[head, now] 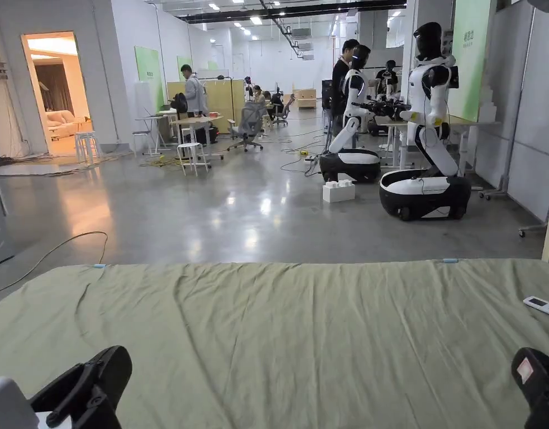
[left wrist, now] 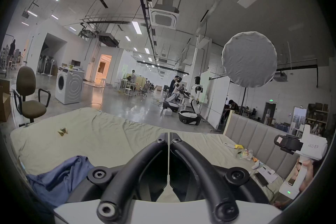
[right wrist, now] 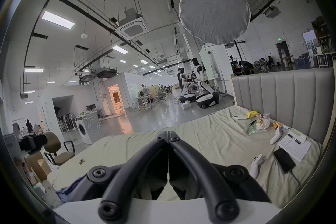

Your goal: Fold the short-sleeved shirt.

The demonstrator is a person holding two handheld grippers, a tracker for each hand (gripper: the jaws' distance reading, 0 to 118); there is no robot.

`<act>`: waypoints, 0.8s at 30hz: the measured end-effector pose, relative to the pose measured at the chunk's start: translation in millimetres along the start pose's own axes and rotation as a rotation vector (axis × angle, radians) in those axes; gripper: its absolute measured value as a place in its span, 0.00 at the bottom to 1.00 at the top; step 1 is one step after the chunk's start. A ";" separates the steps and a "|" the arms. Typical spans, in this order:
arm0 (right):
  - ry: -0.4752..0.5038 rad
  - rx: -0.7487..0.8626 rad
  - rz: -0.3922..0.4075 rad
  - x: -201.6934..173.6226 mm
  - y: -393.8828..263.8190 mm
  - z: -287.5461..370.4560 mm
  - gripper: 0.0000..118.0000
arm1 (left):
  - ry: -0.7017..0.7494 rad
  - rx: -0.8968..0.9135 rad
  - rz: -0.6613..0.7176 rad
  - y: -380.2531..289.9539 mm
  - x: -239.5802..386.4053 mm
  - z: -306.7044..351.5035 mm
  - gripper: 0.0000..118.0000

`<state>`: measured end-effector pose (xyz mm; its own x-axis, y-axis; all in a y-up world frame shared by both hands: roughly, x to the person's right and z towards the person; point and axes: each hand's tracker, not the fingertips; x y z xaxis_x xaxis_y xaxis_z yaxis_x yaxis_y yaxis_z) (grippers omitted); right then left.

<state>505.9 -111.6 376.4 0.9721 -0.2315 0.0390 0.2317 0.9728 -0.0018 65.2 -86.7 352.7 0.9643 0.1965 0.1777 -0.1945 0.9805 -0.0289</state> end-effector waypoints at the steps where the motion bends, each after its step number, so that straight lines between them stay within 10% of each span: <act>1: -0.001 -0.001 0.037 -1.6 -0.1 1.2 0.00 | 0.009 0.026 -0.049 2.6 6.4 1.4 0.00; 24: 0.048 -0.004 0.172 -13.7 -5.3 6.7 0.00 | -0.007 -0.075 -0.093 -6.8 -3.8 1.0 0.01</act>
<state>491.0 -113.5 382.5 0.9981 -0.0616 -0.0102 0.0615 0.9981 -0.0084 62.7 -94.1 353.3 0.9762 0.1047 0.1902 -0.0899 0.9923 -0.0850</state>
